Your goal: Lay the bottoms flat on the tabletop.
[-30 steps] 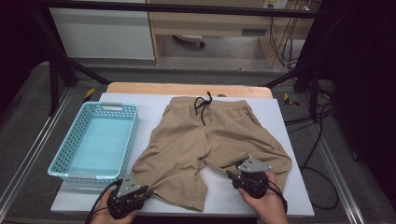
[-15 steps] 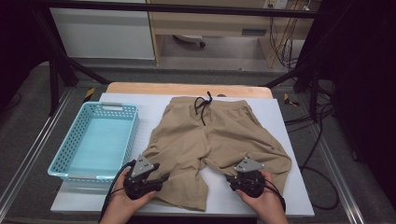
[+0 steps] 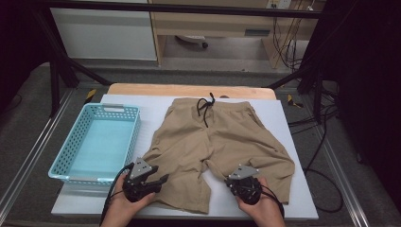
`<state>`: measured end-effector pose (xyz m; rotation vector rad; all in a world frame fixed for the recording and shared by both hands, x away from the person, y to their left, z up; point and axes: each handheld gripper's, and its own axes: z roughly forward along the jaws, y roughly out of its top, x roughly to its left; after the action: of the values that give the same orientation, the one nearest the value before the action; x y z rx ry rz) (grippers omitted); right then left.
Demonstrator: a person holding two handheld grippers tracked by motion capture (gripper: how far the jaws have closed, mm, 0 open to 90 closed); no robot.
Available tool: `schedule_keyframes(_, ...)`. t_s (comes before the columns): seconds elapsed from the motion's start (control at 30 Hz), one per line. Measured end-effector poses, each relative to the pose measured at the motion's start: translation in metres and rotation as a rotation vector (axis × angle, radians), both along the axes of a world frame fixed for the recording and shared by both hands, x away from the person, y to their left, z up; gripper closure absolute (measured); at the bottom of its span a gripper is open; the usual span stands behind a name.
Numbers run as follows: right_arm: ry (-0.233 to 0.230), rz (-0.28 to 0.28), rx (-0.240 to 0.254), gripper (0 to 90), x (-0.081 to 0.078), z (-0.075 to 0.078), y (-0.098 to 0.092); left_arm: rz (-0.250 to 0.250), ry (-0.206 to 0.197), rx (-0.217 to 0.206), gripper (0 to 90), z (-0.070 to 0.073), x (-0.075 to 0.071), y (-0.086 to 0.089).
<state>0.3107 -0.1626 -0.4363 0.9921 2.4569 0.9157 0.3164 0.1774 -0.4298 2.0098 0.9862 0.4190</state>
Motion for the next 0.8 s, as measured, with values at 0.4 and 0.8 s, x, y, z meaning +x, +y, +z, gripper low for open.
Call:
schedule_keyframes(0.4,0.0,0.049,0.076,57.7,-0.007,0.007,0.014,0.002,-0.002,0.01,45.5,-0.001,-0.003,0.0)
schedule_keyframes(0.8,-0.076,-0.144,0.124,46.2,0.001,0.021,-0.053,0.019,-0.011,0.016,42.3,-0.001,-0.001,0.003)
